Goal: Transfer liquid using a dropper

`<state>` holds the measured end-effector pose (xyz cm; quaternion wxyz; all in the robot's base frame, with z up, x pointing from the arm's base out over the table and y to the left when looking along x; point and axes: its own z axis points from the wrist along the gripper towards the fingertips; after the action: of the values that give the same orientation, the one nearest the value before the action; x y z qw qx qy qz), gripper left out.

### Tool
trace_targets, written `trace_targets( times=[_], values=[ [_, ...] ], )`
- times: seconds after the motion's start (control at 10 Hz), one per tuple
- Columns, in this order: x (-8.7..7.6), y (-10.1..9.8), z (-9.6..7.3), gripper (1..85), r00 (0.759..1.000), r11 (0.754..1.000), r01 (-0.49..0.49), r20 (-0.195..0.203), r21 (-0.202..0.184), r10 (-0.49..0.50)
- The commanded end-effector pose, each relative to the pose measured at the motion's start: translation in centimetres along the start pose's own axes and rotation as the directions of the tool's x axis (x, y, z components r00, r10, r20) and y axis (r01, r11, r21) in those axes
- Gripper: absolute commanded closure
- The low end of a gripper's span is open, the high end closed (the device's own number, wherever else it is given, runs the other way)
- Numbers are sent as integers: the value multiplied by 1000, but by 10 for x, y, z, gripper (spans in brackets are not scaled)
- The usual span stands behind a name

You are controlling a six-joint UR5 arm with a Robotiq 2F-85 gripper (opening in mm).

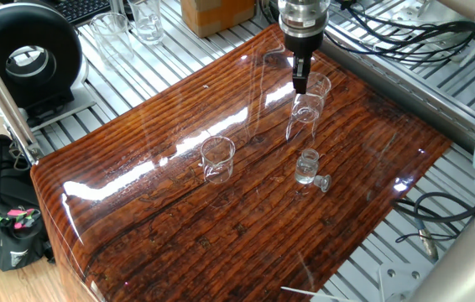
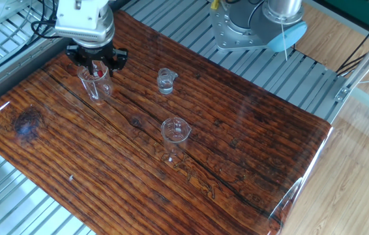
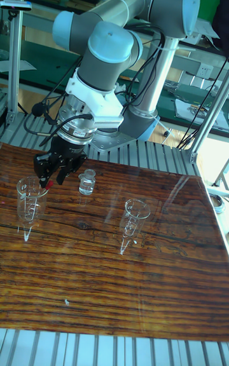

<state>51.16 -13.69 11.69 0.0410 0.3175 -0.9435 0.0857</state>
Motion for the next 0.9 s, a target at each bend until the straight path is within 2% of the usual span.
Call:
trace_targets(
  times=[0.0,0.4,0.8],
  values=[
    [-4,2,0,407,1000,1000,-11,19,13,11],
    [-11,-3,7,417,1000,1000,-14,25,23,14],
    [-8,0,7,427,1000,1000,-8,15,14,8]
  ],
)
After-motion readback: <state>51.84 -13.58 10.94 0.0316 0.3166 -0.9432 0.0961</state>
